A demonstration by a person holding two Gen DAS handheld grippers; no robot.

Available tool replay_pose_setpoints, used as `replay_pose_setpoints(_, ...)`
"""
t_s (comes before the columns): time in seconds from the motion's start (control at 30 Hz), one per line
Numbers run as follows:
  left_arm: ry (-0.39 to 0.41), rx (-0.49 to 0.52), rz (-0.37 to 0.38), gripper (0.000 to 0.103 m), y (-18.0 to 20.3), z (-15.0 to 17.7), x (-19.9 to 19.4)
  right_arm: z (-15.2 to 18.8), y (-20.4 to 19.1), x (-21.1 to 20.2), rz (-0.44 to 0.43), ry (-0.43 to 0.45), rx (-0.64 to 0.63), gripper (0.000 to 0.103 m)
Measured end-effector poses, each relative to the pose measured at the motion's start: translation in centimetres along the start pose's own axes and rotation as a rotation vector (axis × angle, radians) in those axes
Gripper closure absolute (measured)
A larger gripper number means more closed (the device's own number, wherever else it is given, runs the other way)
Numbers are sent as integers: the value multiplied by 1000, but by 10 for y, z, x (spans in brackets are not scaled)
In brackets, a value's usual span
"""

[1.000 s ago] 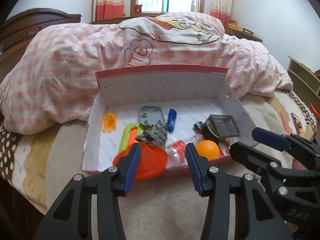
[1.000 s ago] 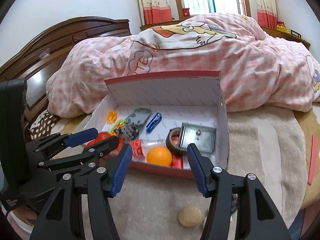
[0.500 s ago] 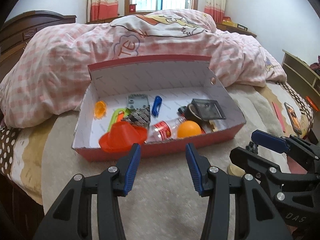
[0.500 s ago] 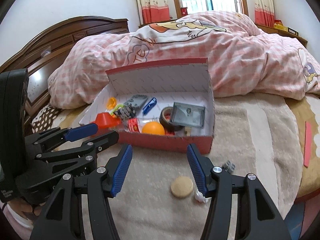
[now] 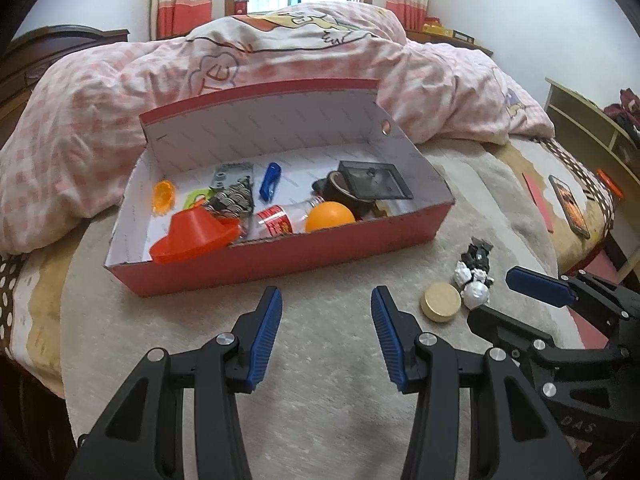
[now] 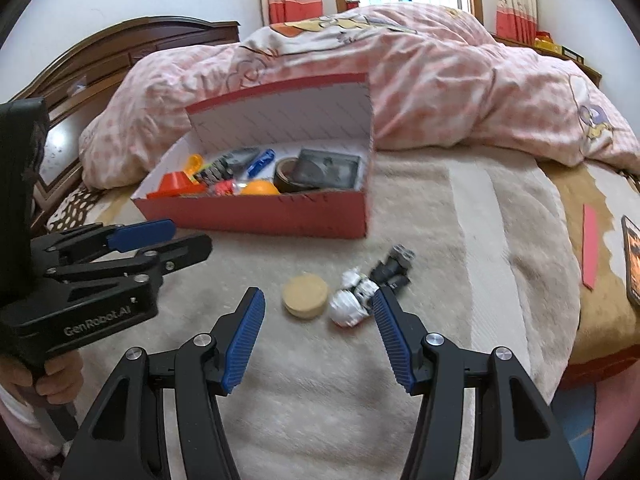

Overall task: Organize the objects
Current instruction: 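Withdraw both open grippers from the box, then grasp the round wooden disc with the left gripper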

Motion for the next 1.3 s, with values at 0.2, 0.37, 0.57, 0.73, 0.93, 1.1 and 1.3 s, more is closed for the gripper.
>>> replay_pose_setpoints(0.2, -19, 11, 20, 56, 8, 5, 3, 6, 9, 3, 21, -23, -14, 45)
replay_pose_setpoints(0.37, -42, 27, 62, 56, 17, 9, 8, 15, 11, 6, 40, -57, -80, 45)
replay_pose_setpoints(0.57, -70, 85, 105, 56, 36, 15, 14, 20, 20, 6, 39, -66, -101, 45)
replay_pose_setpoints(0.73, -88, 126, 129, 56, 51, 17, 21, 19, 25, 8, 40, -83, -134, 45)
replay_pose_setpoints(0.93, -104, 155, 132, 56, 63, 17, 33, 22, 27, 10, 38, -94, -184, 45)
replay_pose_setpoints(1.1, -100, 178, 142, 57, 70, 14, 39, 22, 32, 10, 34, -94, -171, 45)
replay_pose_setpoints(1.3, -93, 214, 137, 57, 79, 8, 49, 21, 33, 9, 30, -100, -185, 45)
Point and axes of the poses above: each gripper's, at about its wrist camera, not at the fingertips, and x roughly the way its jaws point, y to its right, z to its underside, the point moved 5 cm from there along x, roughly the way its jaws point, and after that the axes turned 4 degrees about y, right-handed, at the moved point
